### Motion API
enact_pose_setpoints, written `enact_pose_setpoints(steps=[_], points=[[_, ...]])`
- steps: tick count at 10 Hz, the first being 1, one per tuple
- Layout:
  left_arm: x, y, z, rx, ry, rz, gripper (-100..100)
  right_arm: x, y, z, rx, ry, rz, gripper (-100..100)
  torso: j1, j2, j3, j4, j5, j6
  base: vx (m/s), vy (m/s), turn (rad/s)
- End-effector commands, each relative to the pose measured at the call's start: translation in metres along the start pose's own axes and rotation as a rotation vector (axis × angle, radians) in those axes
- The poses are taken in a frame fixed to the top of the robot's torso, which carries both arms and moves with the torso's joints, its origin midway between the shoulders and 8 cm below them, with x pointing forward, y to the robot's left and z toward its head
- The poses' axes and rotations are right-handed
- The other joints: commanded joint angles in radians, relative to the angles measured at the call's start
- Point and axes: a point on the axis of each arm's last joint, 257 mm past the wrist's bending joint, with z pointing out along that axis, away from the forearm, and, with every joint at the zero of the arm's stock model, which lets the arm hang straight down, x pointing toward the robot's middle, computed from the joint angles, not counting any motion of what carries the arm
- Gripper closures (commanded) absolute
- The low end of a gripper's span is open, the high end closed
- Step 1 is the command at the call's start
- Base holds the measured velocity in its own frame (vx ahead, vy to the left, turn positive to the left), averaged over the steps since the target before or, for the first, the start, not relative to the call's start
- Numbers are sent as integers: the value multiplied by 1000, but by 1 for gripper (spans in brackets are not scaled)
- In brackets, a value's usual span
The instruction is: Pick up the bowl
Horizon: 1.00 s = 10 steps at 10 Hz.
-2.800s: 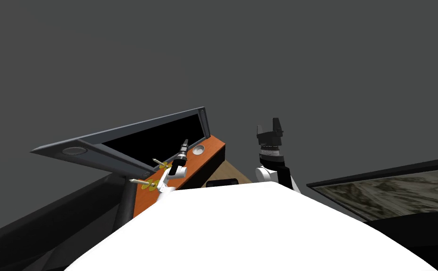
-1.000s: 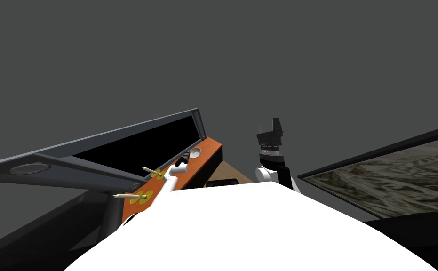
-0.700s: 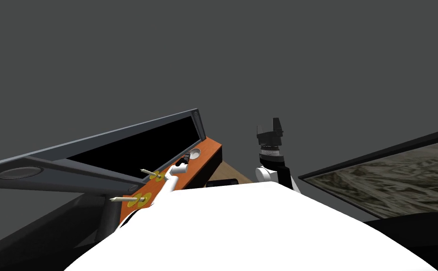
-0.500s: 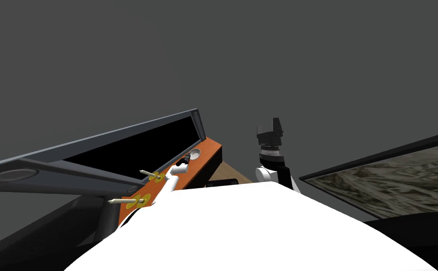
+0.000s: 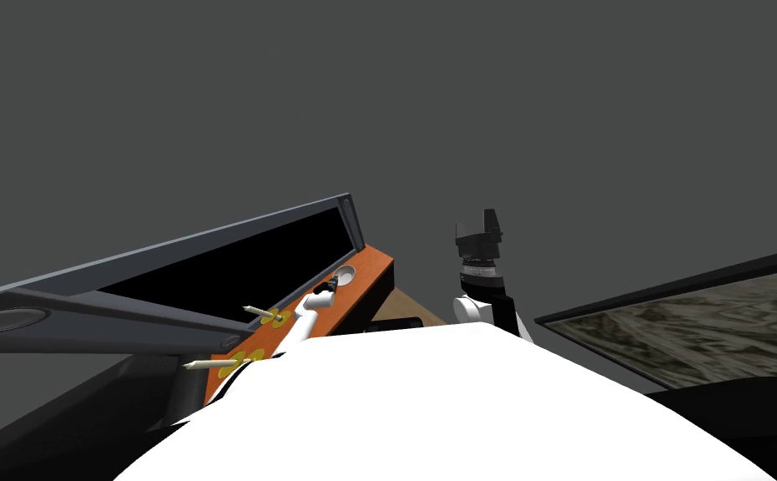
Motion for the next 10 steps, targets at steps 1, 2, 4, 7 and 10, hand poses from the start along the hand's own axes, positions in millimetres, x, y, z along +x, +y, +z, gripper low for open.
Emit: enact_pose_setpoints(steps=[1,2,4,7,10], points=[[2,15,4,-52,11,-12,-100,0,0,0,0,0,0,0,0,0,0,0,0,0,53,3,3],[4,25,5,-82,17,-19,-100,0,0,0,0,0,0,0,0,-1,0,0,0,0,60,-1,0],[7,39,7,-128,27,-30,-100,0,0,0,0,0,0,0,0,-1,-1,0,0,0,37,-11,28],[8,47,7,-157,34,-38,-100,0,0,0,0,0,0,0,-1,2,1,0,0,0,11,-12,29],[3,50,12,-163,17,-55,-100,0,0,0,0,0,0,0,0,3,2,1,0,0,-12,12,-62]])
